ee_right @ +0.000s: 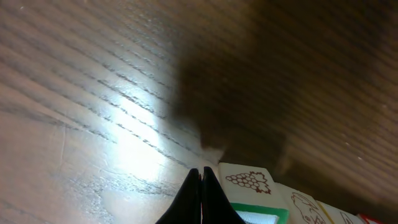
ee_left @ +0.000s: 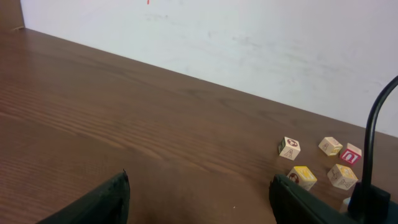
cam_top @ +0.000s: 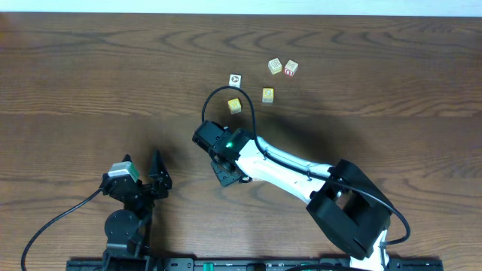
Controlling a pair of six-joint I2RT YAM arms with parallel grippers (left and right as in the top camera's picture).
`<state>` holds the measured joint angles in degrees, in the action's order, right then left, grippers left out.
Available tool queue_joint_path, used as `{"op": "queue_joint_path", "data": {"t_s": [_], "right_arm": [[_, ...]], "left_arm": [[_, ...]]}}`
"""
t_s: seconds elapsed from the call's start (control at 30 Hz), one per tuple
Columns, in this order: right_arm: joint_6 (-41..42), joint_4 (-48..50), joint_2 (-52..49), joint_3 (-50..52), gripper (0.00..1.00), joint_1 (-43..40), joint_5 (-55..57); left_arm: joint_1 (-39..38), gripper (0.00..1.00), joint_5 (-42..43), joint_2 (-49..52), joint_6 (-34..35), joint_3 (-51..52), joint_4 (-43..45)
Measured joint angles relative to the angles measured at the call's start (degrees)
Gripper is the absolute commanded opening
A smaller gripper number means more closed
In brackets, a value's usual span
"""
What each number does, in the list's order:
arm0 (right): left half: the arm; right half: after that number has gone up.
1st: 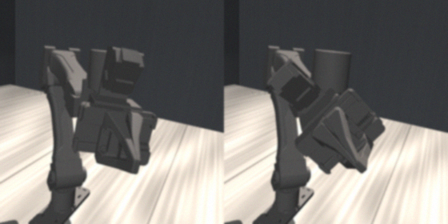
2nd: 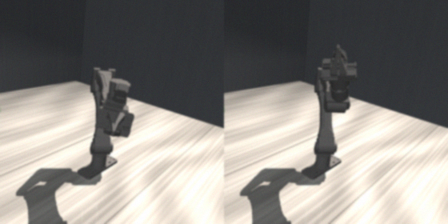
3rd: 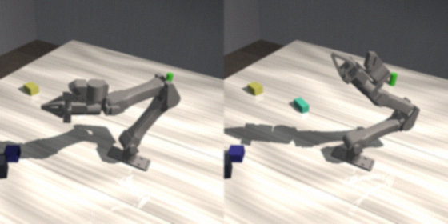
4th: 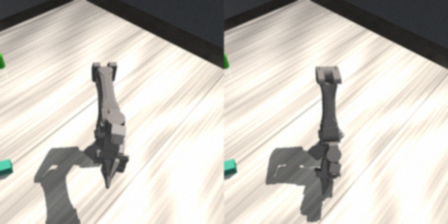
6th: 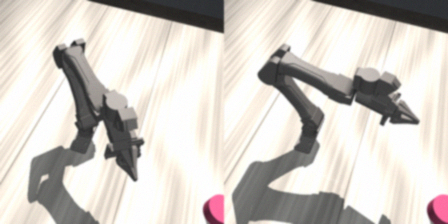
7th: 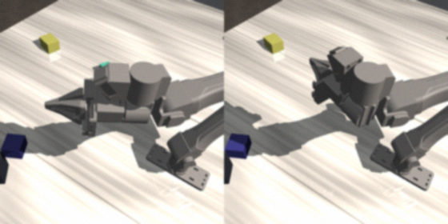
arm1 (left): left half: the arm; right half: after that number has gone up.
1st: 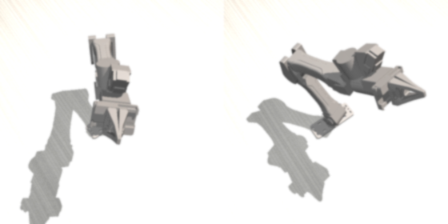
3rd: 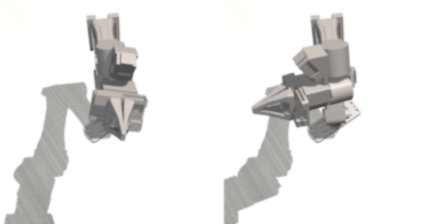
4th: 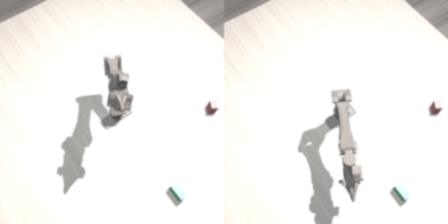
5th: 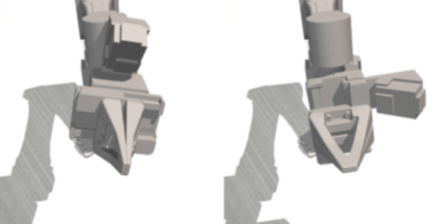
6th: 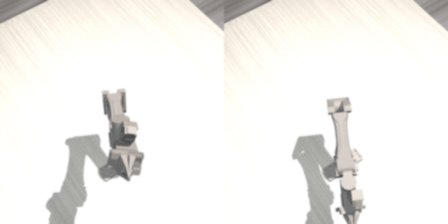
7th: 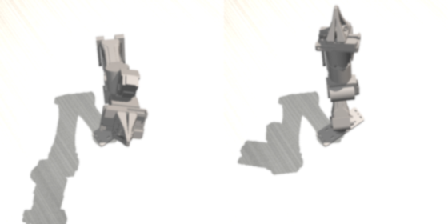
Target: Lift 5 blocks
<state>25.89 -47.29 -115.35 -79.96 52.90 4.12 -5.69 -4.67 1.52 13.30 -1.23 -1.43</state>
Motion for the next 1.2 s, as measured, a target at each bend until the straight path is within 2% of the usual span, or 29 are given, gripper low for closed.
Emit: {"op": "queue_joint_path", "data": {"t_s": [0.8,1.2], "right_arm": [[4.72,-0.2,0.0,0.0,0.01,0.0,3.74],[4.76,5.09,0.0,0.0,0.01,-0.31,4.9]], "left_arm": [[0.0,0.72,0.0,0.0,0.0,0.0,0.0],[0.02,0.72,0.0,0.0,0.0,0.0,0.0]]}}
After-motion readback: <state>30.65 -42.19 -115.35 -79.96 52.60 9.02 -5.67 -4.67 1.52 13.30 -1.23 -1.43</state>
